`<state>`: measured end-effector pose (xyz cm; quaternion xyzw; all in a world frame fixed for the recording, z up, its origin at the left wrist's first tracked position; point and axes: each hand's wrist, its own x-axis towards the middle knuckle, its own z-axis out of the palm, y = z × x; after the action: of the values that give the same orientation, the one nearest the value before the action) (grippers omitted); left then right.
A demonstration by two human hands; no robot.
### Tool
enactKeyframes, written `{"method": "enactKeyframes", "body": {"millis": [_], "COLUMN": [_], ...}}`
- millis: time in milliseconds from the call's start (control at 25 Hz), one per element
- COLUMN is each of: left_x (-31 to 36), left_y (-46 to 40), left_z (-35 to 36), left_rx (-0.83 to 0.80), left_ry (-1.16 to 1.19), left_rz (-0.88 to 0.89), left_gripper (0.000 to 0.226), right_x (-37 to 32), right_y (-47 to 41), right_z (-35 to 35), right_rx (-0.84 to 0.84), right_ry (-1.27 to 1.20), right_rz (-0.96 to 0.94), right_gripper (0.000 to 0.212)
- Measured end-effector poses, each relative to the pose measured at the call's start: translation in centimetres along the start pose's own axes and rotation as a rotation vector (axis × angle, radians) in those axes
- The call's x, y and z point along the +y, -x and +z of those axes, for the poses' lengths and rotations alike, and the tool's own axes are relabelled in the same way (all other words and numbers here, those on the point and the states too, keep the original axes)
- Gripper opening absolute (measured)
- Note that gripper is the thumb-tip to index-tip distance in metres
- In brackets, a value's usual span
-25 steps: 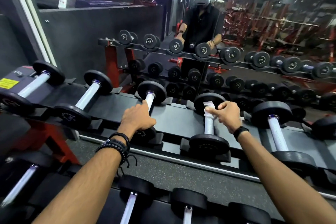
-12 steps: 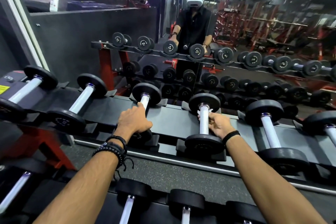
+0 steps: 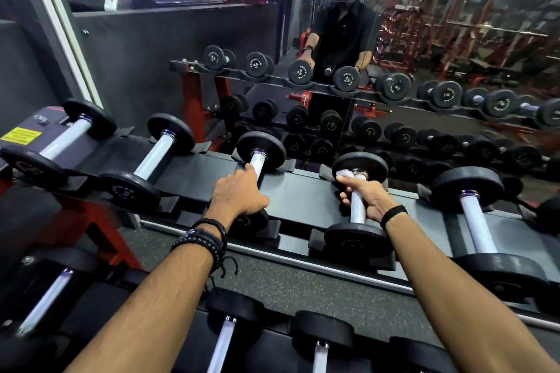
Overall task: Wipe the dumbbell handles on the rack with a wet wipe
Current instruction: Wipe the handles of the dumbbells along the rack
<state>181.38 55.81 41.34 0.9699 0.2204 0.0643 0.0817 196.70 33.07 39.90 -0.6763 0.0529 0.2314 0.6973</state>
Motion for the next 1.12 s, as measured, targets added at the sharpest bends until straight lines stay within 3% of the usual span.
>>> {"method": "enactKeyframes", "body": {"millis": [160,240,320,400,480,600,680,760,800,880,960,1120], "left_x": [0.0,0.0,0.1,0.1,0.1,0.0,-0.1,-0.2,-0.1,0.0,0.0,0.0], "left_y": [0.2,0.4,0.5,0.6,0.8,0.8,0.7,0.8,1.0,1.2,1.5,1.6], "left_z": [-0.2,-0.3,-0.4,-0.5,-0.6,-0.5,-0.4,-0.5,-0.5,-0.5,-0.5,-0.4], "left_rx": [-0.001,0.0,0.006,0.008,0.017,0.021,0.026,0.043,0.061,0.113,0.147,0.182], "left_ry": [0.031,0.043,0.047,0.056,0.074,0.102,0.121,0.132,0.13,0.124,0.13,0.141], "left_rz": [-0.007,-0.015,-0.018,-0.022,-0.029,-0.029,-0.033,-0.036,-0.036,-0.039,-0.039,-0.02], "left_gripper": [0.072,0.068,0.064,0.06,0.054,0.048,0.046,0.042,0.04,0.037,0.037,0.038], "right_x": [0.1,0.0,0.0,0.4,1.1,0.8,0.0,0.2,0.7,1.8,2.2,1.8], "right_y": [0.1,0.5,0.4,0.0,-0.1,0.9,3.2,5.2,6.3,6.5,6.2,6.0], "right_z": [-0.6,-0.7,-1.1,-1.7,-2.6,-2.8,-1.3,1.1,2.2,3.0,2.9,2.8], "right_rx": [0.475,0.594,0.536,0.411,0.426,0.628,0.524,0.26,0.205,0.301,0.344,0.235], "right_ry": [0.692,0.771,0.597,0.182,-0.016,0.112,0.219,0.302,0.371,0.682,0.834,0.667], "right_rz": [-0.343,-0.4,-0.409,-0.331,-0.215,-0.332,-0.53,-0.597,-0.63,-0.749,-0.754,-0.664], "right_gripper": [0.059,0.062,0.054,0.047,0.033,0.026,0.026,0.023,0.023,0.025,0.02,0.018]}}
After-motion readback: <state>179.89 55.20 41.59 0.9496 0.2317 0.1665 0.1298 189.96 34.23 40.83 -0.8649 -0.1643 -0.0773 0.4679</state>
